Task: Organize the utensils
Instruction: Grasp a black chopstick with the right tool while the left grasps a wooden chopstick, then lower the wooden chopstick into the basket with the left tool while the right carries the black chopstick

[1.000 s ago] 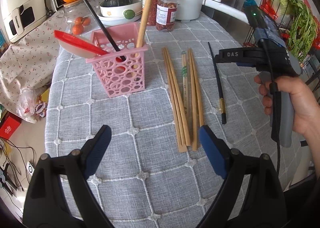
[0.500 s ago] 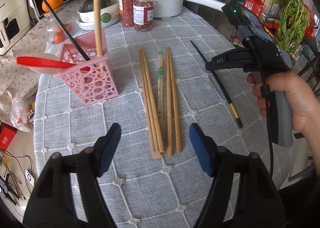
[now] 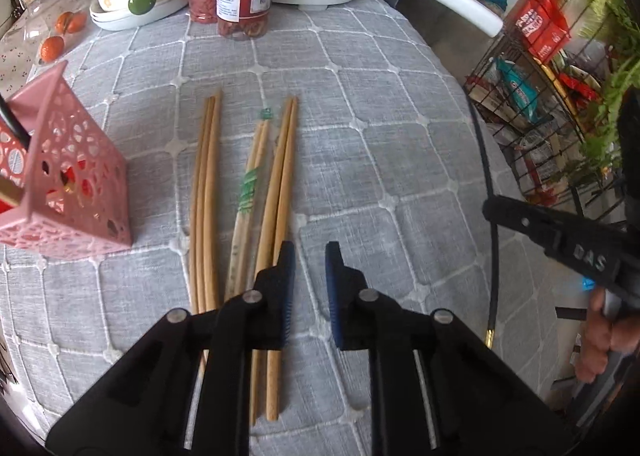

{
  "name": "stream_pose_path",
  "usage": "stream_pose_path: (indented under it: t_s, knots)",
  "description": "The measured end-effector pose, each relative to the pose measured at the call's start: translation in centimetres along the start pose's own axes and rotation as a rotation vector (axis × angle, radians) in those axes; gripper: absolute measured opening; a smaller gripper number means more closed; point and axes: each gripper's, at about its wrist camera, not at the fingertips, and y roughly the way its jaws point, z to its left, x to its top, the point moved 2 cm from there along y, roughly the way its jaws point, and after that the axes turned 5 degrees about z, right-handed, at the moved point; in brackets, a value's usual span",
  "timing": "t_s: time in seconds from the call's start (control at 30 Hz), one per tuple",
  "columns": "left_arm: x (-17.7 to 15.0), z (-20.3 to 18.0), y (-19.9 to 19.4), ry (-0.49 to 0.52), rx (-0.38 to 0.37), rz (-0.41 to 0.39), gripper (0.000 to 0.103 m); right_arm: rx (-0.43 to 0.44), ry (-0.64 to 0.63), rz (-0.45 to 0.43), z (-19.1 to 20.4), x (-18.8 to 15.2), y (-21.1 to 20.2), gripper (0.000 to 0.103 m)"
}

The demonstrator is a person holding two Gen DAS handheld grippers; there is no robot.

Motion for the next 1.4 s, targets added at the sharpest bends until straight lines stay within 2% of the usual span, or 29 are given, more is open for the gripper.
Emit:
stream_pose_path:
  t_s: [0.23,0.4,0.8,0.97,1.17,1.4]
  knots:
    - [1.4,-0.4,1.8,-0.021,0.046,0.022,0.012,0.026,0.005,0.009,-0.5,0.1,0.1,0.006]
    - [1.9,-0.7,0.9,-0.014,0.084,-0.017,0.012,0.036,0.000,0.011,-0.2,0.3,0.2,0.006]
    - [2.9,-0.2,3.1,-0.003,0.115,0.041,0.012,0.038,0.020,0.026,-0.7,0.4,0.8,0.006]
    - [3.5,-0.6,3.5,0.013,0.154,0.030,0.010,0.046,0.021,0.029,-0.7,0.5,0.9,0.006]
    - [1.8,-2.0,0.6,0.068,0.134,-0.056,0.008,0.050,0.013,-0.018,-0.2,0.2,-0.6,0.006]
    - [-1.6,-2.9,-5.7,0.127,0.084,-0.176,0.008,0.061,-0.007,-0.108,1.3,-1.0,-4.3,0.006]
